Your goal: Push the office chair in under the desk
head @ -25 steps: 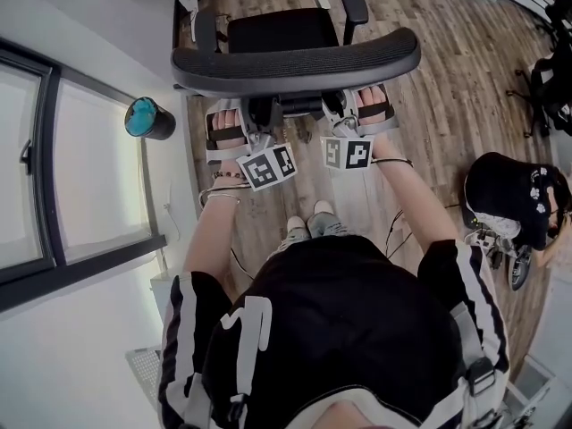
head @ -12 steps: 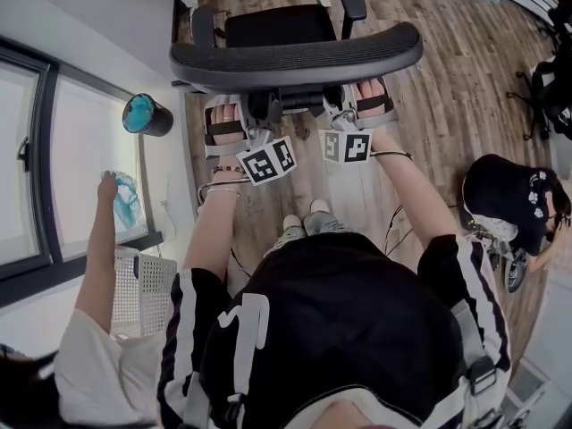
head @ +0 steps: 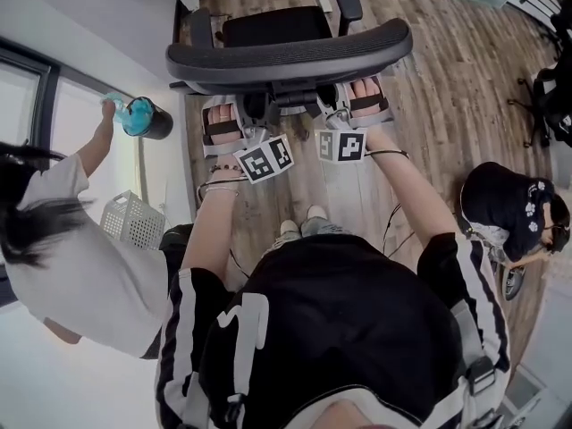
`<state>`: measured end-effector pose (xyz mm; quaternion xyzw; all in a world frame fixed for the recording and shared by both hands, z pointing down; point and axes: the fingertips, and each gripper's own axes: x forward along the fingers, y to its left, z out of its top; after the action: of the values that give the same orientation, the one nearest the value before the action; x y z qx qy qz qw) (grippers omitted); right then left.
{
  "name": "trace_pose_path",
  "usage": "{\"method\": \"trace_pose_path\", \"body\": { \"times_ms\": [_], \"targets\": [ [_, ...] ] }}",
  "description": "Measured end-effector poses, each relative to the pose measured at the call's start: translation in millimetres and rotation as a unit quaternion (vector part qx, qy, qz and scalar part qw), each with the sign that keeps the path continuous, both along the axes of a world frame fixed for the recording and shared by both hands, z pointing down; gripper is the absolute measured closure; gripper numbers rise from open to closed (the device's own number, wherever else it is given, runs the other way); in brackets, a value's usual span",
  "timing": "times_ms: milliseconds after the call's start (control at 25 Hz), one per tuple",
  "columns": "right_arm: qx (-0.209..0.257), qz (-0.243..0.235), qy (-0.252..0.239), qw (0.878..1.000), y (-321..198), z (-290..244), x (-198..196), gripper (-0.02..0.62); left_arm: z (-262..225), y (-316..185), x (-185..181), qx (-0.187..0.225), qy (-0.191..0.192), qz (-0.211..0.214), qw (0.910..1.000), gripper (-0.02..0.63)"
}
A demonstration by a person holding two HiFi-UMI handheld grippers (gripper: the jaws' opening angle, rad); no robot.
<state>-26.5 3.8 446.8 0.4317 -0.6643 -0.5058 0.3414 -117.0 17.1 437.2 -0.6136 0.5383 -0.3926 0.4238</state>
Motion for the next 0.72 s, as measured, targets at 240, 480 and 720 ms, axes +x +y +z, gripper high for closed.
{"method": "trace_pose_path", "body": {
  "times_ms": [240, 480, 720],
  "targets": [
    [0.001, -0.010, -0.005, 1.000, -13, -2, -5, 0.264, -1, -15, -5, -0.001, -0.003, -0.011, 0.9999, 0.360],
    [-0.002, -0.009, -0.013, 1.000, -26, -3, -3, 0.262, 1, -26, -2, 0.005, -0.030, 0.000, 0.9995, 0.360],
    [-0.008, -0.003, -0.010, 1.000, -35, -2, -11, 0.261, 0, -36, -10, 0.018, -0.027, -0.006, 0.9995, 0.359]
  ]
}}
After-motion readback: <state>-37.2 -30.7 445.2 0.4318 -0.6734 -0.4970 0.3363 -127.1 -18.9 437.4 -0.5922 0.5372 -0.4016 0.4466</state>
